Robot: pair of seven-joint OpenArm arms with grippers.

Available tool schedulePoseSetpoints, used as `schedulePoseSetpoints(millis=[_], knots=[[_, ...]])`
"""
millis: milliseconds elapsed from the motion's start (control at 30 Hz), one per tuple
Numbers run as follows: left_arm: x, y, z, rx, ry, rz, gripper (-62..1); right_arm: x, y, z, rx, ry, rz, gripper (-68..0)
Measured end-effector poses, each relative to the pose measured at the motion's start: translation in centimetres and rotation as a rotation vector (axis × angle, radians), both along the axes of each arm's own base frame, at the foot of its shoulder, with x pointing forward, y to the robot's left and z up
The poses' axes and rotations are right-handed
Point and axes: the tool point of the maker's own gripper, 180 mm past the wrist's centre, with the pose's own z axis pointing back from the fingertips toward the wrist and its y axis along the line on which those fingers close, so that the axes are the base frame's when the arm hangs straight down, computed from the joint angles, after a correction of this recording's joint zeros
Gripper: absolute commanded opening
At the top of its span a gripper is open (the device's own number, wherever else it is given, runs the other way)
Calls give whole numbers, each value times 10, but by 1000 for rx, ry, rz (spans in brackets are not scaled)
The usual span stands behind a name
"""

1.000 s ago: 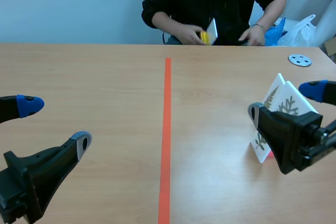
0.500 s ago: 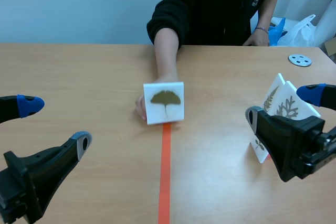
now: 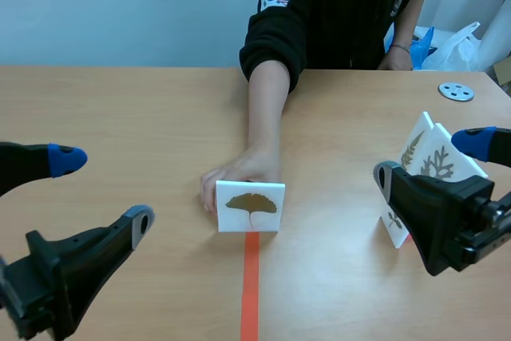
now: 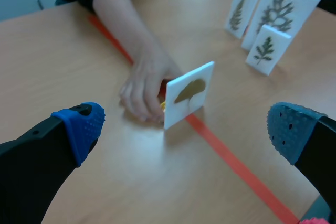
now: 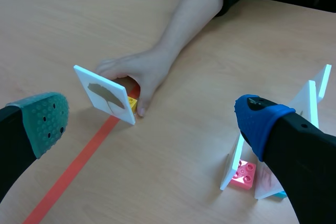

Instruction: Sort the leaf by its shape. The table is split by an orange tape line. A compound leaf with several leaflets goes to the left side, a simple leaf with one blade goes to the right side. Return to the home posture when a red brick is placed on the table.

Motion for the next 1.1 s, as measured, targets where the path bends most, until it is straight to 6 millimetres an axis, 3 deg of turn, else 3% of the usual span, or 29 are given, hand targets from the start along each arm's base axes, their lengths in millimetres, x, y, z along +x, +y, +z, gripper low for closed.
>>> schedulePoseSetpoints(millis=[100, 233, 667, 933, 1100], knots=[[8, -3, -6, -9, -4, -24, 14, 0, 0, 0, 0, 0, -1, 4], [18, -2, -27, -6, 34, -37, 14, 1, -3, 1, -6, -3, -7, 4], [53, -17, -81, 32, 46, -139, 14, 11, -42, 16, -85, -57, -102, 4], [58, -40, -97, 18, 20, -230, 14, 12, -52, 20, -100, -71, -127, 4], [62, -70, -104, 17, -9, -302, 14, 12, -53, 21, -101, -72, -129, 4]])
